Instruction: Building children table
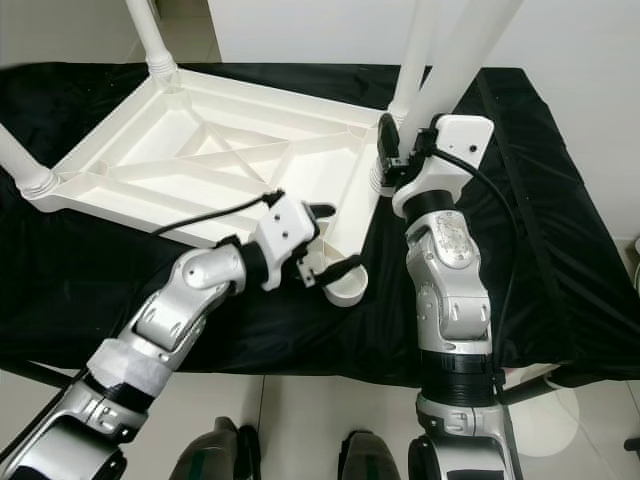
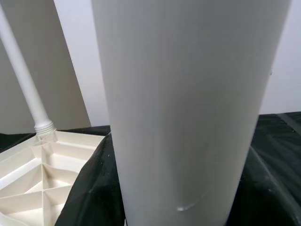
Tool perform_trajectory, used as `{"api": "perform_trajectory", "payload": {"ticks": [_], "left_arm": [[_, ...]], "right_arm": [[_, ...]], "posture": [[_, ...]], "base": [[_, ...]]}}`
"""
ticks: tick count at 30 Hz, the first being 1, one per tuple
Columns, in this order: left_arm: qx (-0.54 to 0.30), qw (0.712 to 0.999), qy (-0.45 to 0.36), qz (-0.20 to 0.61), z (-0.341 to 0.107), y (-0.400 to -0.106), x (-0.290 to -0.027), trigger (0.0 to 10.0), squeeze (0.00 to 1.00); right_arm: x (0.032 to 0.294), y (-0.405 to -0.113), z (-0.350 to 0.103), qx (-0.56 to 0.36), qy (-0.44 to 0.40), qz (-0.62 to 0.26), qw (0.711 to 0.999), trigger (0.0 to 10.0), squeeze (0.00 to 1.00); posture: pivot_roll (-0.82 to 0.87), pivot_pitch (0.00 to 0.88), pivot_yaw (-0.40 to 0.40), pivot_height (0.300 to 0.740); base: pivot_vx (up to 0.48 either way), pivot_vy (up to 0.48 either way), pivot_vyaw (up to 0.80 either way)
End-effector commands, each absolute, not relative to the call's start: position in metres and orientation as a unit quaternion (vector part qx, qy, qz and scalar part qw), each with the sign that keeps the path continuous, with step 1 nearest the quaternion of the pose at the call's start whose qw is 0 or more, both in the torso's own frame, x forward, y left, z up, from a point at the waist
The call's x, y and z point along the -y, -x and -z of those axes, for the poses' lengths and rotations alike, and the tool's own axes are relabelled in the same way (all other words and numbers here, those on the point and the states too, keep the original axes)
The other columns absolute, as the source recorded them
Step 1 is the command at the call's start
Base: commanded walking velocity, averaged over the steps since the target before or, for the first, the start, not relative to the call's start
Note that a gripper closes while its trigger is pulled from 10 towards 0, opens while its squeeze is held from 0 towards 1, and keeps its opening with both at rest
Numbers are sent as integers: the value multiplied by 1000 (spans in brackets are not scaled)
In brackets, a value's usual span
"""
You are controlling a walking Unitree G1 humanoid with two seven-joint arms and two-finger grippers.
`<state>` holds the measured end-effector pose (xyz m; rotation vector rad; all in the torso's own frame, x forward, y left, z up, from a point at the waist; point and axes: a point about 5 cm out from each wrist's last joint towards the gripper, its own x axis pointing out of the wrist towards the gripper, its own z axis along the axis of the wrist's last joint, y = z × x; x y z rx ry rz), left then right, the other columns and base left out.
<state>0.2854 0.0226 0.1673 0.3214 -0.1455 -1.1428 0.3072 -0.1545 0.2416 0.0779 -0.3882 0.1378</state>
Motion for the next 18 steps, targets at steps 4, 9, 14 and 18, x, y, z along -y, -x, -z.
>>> {"api": "perform_trajectory", "payload": {"ticks": [4,9,14,18], "left_arm": [[70,839,-132,523,-173,-286,-23,10000,0],[94,863,-90,489,-195,-292,-28,10000,0],[101,919,-61,375,-207,-311,-48,10000,0],[99,936,-31,335,-211,-314,-55,10000,0]], "right_arm": [[150,-304,-247,202,-41,-81,975,10000,0],[150,-304,-246,201,-39,-82,975,10000,0],[153,-306,-236,188,-12,-69,980,10000,0],[154,-306,-229,178,-4,-63,982,10000,0]], "posture": [[-54,120,59,740],[-54,115,59,740],[-55,102,68,740],[-53,100,68,740]], "base": [[0,0,0],[0,0,0],[0,0,0],[0,0,0]]}}
